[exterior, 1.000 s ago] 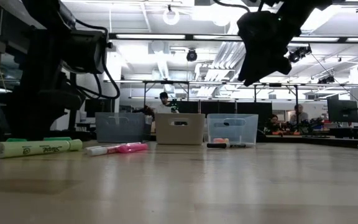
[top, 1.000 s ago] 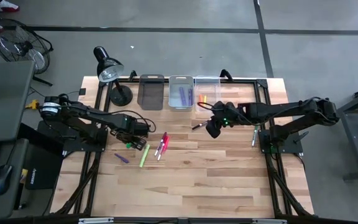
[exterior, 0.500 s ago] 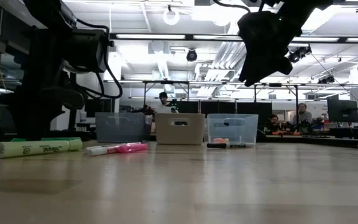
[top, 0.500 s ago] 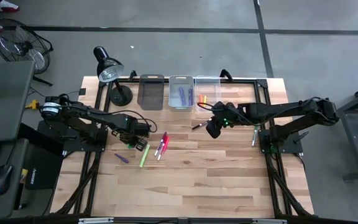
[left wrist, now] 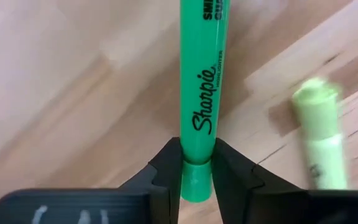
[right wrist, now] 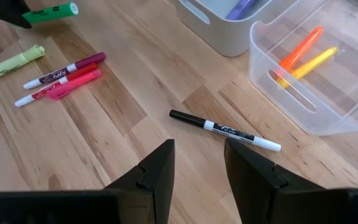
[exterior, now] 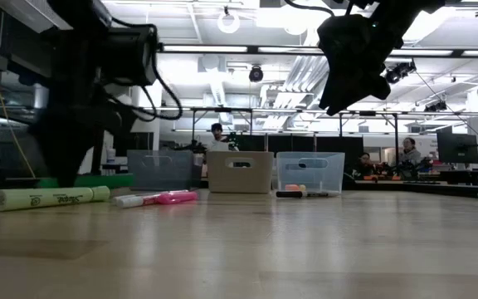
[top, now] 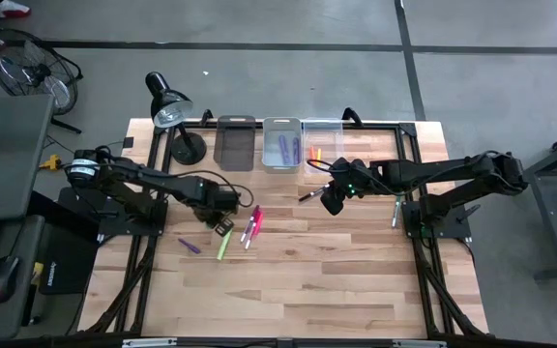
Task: Pick & Place Markers
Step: Put the green highlighter into the white bin
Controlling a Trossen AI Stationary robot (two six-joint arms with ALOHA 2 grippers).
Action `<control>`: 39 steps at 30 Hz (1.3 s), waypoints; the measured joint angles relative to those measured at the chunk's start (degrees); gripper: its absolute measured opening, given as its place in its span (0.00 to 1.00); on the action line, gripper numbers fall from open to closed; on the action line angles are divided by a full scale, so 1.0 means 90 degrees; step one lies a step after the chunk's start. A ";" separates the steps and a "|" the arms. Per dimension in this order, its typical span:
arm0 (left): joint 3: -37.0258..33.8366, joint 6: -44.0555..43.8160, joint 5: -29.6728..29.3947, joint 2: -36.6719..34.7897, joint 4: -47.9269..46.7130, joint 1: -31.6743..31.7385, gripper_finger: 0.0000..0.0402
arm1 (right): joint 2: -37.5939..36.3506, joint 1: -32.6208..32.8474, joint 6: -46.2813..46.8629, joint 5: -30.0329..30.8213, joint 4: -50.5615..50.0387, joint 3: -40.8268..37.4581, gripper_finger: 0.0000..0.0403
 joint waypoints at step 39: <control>0.3326 0.4175 -0.2150 -0.0024 0.2204 0.0012 0.16 | -0.0002 -0.0265 -0.2131 -0.1509 0.4476 0.0000 0.36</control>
